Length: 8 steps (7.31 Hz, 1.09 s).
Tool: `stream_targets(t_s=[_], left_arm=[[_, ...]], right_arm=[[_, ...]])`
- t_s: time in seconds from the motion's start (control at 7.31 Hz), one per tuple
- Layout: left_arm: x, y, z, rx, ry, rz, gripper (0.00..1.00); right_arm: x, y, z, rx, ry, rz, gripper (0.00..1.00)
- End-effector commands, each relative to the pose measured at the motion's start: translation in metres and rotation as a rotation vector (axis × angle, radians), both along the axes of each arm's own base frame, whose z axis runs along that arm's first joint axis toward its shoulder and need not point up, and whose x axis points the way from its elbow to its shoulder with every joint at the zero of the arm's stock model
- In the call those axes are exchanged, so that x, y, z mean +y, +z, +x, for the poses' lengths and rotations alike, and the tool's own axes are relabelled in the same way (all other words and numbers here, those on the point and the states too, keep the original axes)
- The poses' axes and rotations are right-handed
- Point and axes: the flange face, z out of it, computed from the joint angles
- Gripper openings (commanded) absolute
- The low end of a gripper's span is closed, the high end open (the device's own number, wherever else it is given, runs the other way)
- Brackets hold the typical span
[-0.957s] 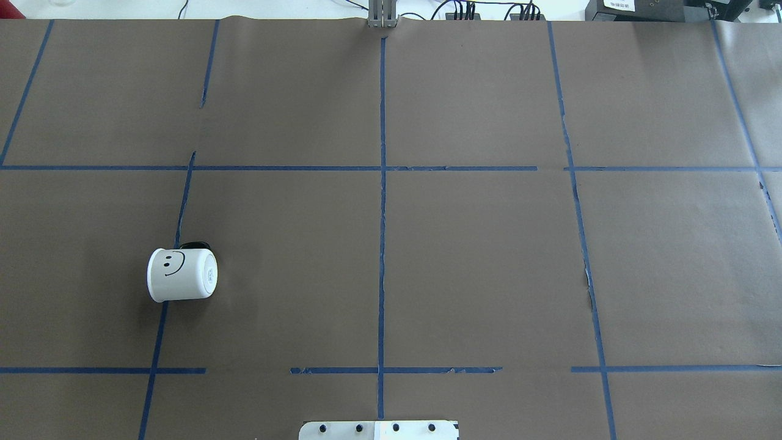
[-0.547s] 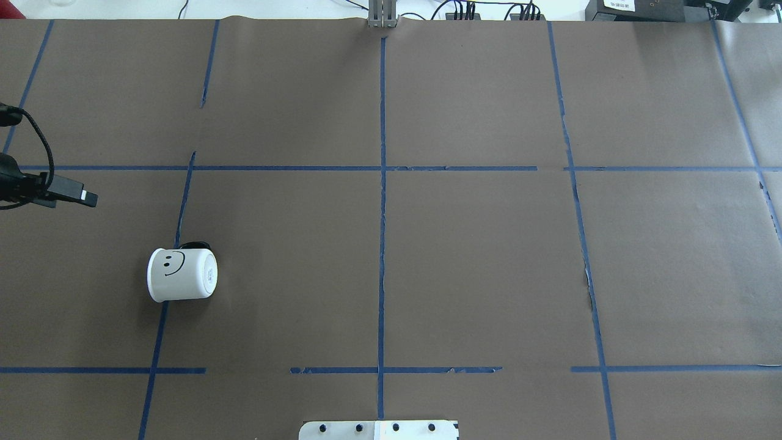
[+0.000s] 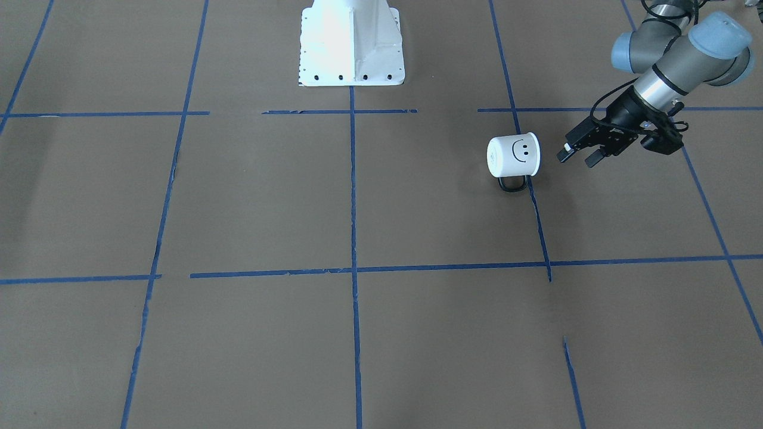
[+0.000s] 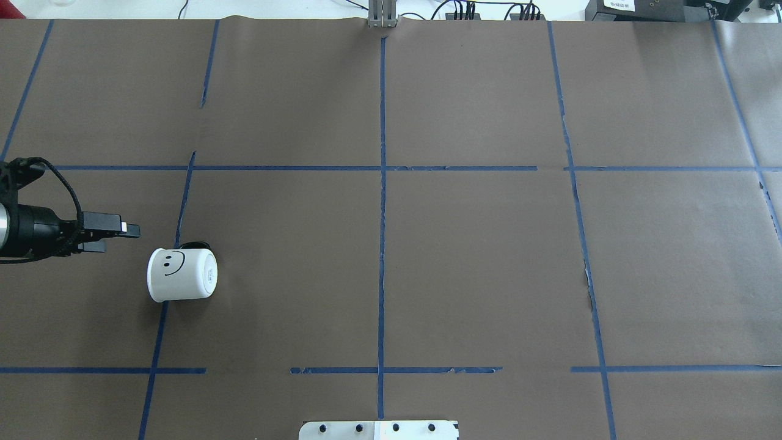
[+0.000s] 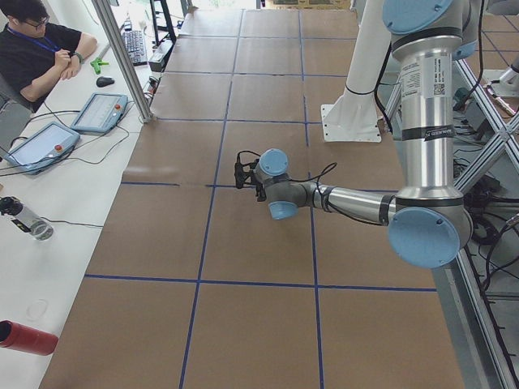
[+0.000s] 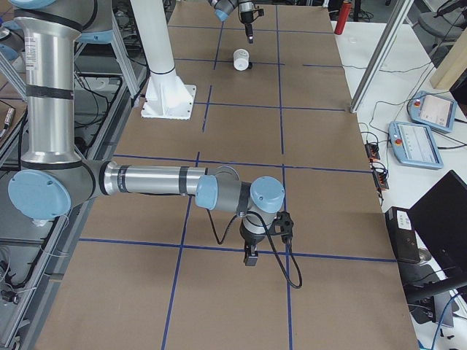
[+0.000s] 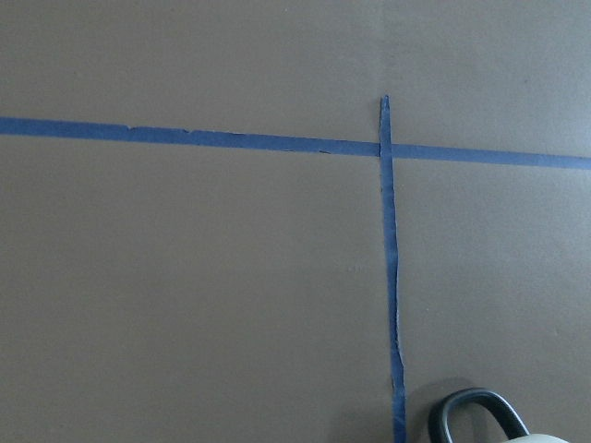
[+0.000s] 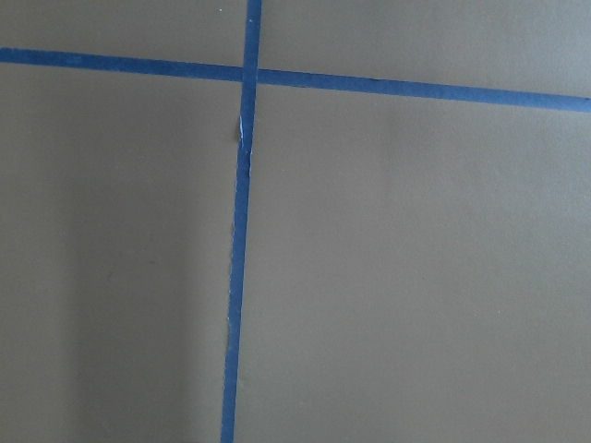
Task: Flip mug
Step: 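Move the left gripper toward the open end of the sideways white mug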
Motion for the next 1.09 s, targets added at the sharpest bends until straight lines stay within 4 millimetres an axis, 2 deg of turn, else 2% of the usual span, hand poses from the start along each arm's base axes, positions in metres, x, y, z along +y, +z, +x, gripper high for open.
stream_targets(t_s=[0.0, 0.14, 0.27, 0.41, 0.55, 0.68, 0.96], left_arm=[[0.022, -0.014, 0.016, 0.162, -0.028, -0.019, 1.00], [0.027, -0.005, 0.011, 0.265, -0.030, -0.011, 1.00], [0.027, 0.015, 0.011, 0.288, -0.028, 0.001, 1.00], [0.028, 0.025, 0.013, 0.308, -0.023, 0.015, 1.00], [0.035, 0.028, 0.019, 0.346, 0.001, 0.042, 1.00], [0.030, 0.031, 0.025, 0.367, -0.010, 0.059, 0.99], [0.031, 0.032, 0.050, 0.395, -0.035, 0.069, 1.00]], right_arm=[[0.000, 0.000, 0.000, 0.000, 0.000, 0.000, 1.00], [0.000, 0.000, 0.000, 0.000, 0.000, 0.000, 1.00], [0.000, 0.000, 0.000, 0.000, 0.000, 0.000, 1.00], [0.000, 0.000, 0.000, 0.000, 0.000, 0.000, 1.00], [0.000, 0.000, 0.000, 0.000, 0.000, 0.000, 1.00], [0.000, 0.000, 0.000, 0.000, 0.000, 0.000, 1.00], [0.000, 0.000, 0.000, 0.000, 0.000, 0.000, 1.00]])
